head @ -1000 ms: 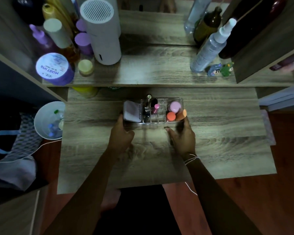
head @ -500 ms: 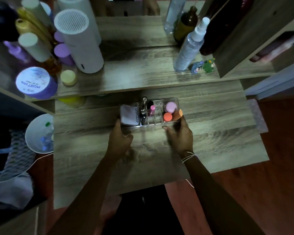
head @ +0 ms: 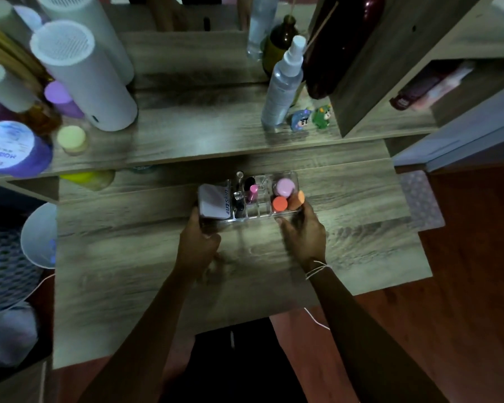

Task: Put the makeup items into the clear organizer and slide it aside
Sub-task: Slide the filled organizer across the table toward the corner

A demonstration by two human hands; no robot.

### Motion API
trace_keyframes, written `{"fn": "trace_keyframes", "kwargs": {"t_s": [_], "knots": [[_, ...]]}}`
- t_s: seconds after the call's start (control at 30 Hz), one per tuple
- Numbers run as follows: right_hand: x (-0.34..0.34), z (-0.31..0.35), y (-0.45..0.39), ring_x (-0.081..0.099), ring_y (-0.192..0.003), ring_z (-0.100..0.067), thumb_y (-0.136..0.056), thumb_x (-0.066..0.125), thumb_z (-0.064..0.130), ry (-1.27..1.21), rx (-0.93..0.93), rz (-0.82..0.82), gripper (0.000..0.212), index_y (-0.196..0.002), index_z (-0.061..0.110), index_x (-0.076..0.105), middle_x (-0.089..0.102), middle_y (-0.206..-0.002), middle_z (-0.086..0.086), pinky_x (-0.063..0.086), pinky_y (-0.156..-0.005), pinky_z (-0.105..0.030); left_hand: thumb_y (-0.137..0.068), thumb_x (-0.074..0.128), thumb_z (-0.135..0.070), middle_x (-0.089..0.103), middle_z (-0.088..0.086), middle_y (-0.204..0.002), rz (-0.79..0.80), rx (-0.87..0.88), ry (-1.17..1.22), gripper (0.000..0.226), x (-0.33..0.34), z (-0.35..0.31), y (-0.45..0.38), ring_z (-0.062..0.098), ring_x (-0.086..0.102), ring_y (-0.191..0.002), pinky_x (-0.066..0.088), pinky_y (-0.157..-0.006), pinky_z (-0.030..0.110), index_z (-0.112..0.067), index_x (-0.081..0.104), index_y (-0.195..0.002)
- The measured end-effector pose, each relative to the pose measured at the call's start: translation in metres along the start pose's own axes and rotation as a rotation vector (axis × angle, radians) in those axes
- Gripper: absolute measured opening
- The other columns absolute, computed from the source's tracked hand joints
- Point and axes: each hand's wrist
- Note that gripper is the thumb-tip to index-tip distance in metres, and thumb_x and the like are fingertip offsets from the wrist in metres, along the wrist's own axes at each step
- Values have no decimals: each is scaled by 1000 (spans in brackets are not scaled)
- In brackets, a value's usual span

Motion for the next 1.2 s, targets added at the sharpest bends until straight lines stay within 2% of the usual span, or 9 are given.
{"fn": "trace_keyframes", "kwargs": {"t_s": [0.2,0.33,0.47,0.57,0.73,0.87,0.97,1.07,1.2], "knots": [[-18,-10,-10,59,-116,-31,-81,74,34,22,-20,17,69,-140,16,44,63,-129,-10,50,-94,-41,-75,57,8,56,-5,-108,-16,-10,-21,68,21,-6,1,14,53,-96,39,-70,22,-18,39,-135],[-27,-16,-15,59,-116,-30,-82,73,34,-3,-10,16,67,-140,20,44,63,-128,-9,50,-95,-46,-75,56,8,62,6,-117,-31,-12,-33,68,33,-9,1,16,54,-97,41,-76,26,-16,38,-136],[-35,-23,-19,60,-114,-29,-81,73,34,-11,-9,1,67,-140,21,43,64,-127,-8,51,-94,-46,-75,56,8,63,9,-120,-32,13,-61,70,46,-14,0,12,52,-95,39,-63,6,-17,38,-137],[-41,-29,-24,61,-111,-31,-81,73,38,11,-1,-14,66,-138,20,45,65,-124,-9,52,-91,-45,-75,56,7,62,4,-117,-9,0,-30,71,54,-18,-1,14,54,-97,40,-74,20,-18,37,-138],[-53,-41,-32,61,-106,-34,-81,74,31,13,-13,-49,64,-137,15,47,67,-118,-13,51,-90,-45,-74,56,9,58,-3,-110,10,30,-24,67,70,-27,-3,14,54,-98,36,-71,10,-15,40,-135],[-65,-51,-39,61,-106,-34,-83,72,33,21,23,-32,61,-135,14,47,68,-115,-14,51,-92,-45,-76,55,10,55,-6,-114,66,26,18,65,83,-35,-5,11,53,-103,40,-83,24,-17,40,-134],[-72,-56,-43,61,-109,-32,-81,75,30,5,17,-65,64,-136,14,47,66,-121,-14,48,-91,-36,-77,55,9,58,-3,-114,88,17,15,62,94,-38,-6,13,55,-99,44,-77,24,-19,42,-130],[-81,-62,-47,64,-104,-32,-81,76,29,-11,1,-88,64,-136,12,47,68,-116,-16,52,-90,-40,-75,55,8,60,-1,-112,91,23,16,61,107,-43,-9,15,57,-96,44,-70,17,-17,43,-129],[-94,-74,-57,64,-101,-34,-81,75,30,37,39,-100,64,-137,15,47,70,-107,-15,52,-89,-45,-75,54,7,63,5,-112,88,12,19,60,125,-49,-13,23,61,-93,46,-69,26,-15,45,-130]]}}
Point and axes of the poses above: each hand's wrist, its own y-axis away from the middle knuckle, its own x-axis out of the palm, z = x × y
